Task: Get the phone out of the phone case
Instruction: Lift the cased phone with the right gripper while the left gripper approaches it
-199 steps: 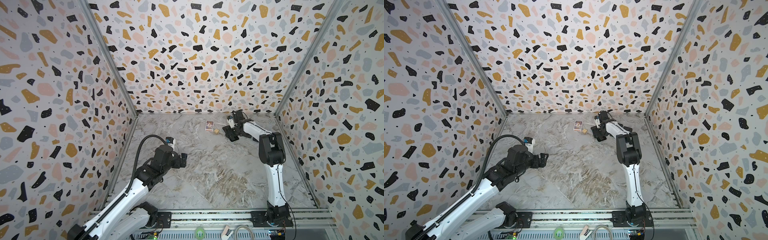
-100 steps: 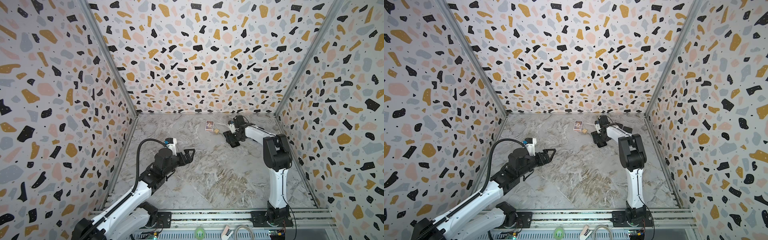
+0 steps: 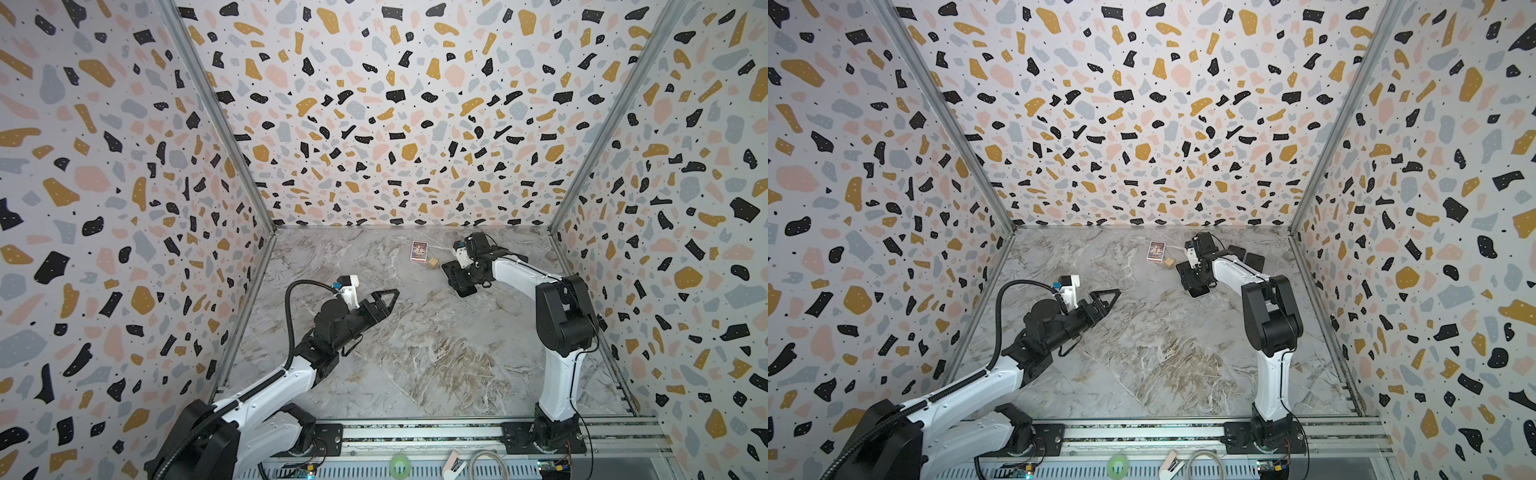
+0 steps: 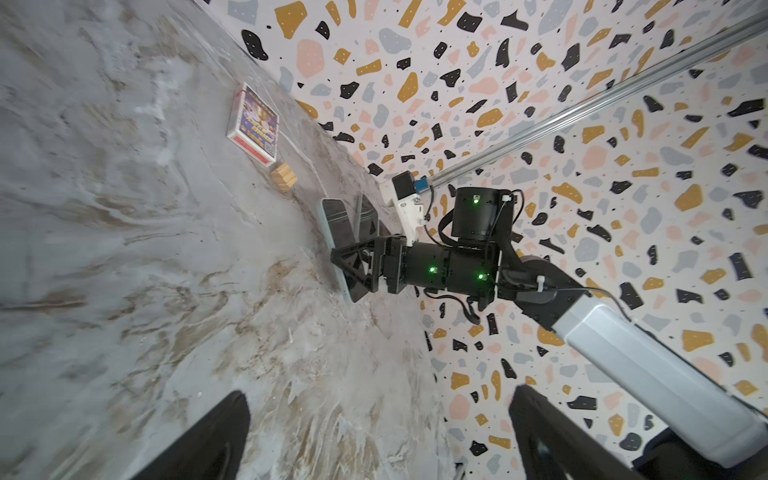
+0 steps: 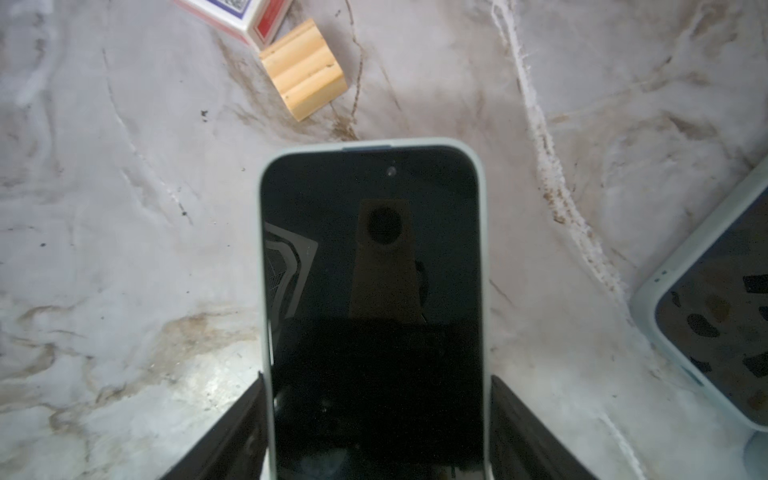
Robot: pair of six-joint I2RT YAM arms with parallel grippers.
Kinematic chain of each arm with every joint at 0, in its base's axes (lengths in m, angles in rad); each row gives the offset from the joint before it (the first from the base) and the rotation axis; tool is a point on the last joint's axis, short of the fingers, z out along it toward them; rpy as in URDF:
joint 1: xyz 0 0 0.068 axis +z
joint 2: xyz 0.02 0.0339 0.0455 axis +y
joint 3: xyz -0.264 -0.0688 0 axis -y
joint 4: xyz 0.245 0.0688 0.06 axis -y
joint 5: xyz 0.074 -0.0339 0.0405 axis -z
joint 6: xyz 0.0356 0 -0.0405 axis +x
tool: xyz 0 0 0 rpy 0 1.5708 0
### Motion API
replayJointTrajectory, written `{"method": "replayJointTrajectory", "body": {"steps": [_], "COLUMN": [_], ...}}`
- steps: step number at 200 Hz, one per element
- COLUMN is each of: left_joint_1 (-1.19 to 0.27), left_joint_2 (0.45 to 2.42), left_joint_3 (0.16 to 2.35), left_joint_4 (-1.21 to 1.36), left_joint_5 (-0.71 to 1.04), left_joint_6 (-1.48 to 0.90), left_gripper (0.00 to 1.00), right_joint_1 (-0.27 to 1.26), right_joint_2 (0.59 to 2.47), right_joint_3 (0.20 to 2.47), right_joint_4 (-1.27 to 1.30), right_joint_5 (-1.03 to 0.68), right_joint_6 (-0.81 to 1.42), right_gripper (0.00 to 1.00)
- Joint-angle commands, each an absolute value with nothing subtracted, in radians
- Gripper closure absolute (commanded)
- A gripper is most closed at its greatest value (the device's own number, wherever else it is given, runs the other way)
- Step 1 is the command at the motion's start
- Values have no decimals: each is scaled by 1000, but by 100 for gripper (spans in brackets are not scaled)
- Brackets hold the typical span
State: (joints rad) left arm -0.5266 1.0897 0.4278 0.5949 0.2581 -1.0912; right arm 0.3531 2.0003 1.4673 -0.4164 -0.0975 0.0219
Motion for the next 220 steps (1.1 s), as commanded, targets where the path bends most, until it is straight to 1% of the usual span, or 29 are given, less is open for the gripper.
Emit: {"method": "replayJointTrajectory", "body": {"steps": [1,46,97,129,156,220], "left_joint_1": [-535,-571,-612,-615,-617,-618], "left_joint_2": [1144,1285,1401,1487,1545,1627], "left_joint_3": [405,413,459,473,492,525], "left_joint_4": [846,1023,1022,1126,1203,1256], "left_joint_5": [306,311,261,261,272,271], "left_joint_6": [-1200,-1299,-1333,-1391,-1426,-1447], "left_gripper": [0,0,0,0,6,10], "right_joint_1": [381,440,504,543,566,612], "right_joint_2": [1915,1867,1803,1748,1705,1646], "right_joint_3": [1463,1445,1426,1410,1394,1362], "right_joint_4": [-397,-408,-431,-439,-438,-459], "right_joint_5": [-114,-111,-122,-146,-165,-210], "right_joint_6": [42,44,44,44,45,45], "right_gripper": [67,68,68,68,68,68]}}
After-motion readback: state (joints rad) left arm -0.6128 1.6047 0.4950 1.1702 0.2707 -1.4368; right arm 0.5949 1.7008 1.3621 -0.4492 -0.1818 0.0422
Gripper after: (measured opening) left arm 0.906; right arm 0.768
